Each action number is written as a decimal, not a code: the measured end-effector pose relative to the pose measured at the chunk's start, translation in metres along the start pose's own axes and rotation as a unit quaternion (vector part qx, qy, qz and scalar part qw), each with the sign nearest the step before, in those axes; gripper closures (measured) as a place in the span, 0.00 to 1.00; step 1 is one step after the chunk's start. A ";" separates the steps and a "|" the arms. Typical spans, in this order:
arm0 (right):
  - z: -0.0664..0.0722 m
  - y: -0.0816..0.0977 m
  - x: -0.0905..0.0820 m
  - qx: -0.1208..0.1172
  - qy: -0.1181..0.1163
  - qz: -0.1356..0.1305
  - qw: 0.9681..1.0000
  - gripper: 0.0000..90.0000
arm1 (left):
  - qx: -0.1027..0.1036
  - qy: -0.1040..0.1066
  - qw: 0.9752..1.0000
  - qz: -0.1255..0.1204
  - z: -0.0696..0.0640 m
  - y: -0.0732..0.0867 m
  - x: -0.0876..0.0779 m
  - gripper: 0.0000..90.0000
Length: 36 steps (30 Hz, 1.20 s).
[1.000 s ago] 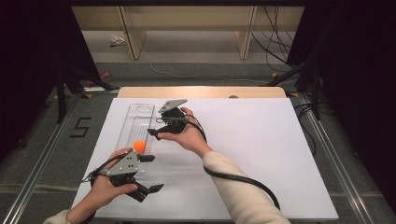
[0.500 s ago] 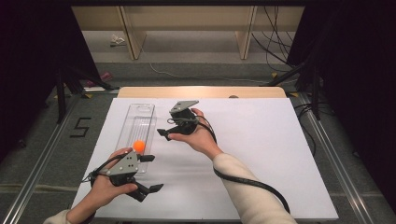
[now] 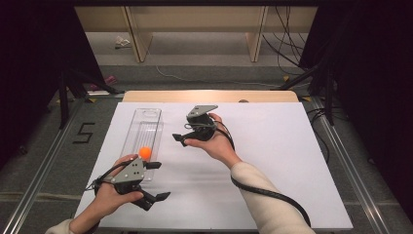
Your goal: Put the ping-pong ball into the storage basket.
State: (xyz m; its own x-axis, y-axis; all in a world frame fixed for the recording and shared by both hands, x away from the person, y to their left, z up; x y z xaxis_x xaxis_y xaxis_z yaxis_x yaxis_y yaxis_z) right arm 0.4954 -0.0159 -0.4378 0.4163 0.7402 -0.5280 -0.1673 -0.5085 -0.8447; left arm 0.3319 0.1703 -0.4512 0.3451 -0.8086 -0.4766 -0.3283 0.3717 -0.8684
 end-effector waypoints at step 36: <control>-0.032 0.054 -0.083 0.055 0.058 -0.009 0.997 0.18 | -0.002 -0.002 1.000 0.001 0.000 0.000 0.000 0.05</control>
State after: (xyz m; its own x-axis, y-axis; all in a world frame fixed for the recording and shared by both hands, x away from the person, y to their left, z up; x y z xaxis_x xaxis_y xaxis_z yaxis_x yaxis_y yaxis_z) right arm 0.4807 -0.1184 -0.4367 0.5201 0.6896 -0.5040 -0.2528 -0.4394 -0.8620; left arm 0.3323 0.1702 -0.4517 0.3482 -0.8063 -0.4782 -0.3323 0.3709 -0.8672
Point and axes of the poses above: each handheld gripper's, and its own axes: x roughly forward along the jaws, y roughly out of its underside, z roughly to its left, the point moved 3 cm from there along x, roughly forward along the jaws, and after that the axes turned 9 degrees about -x, right-handed, at the moved point
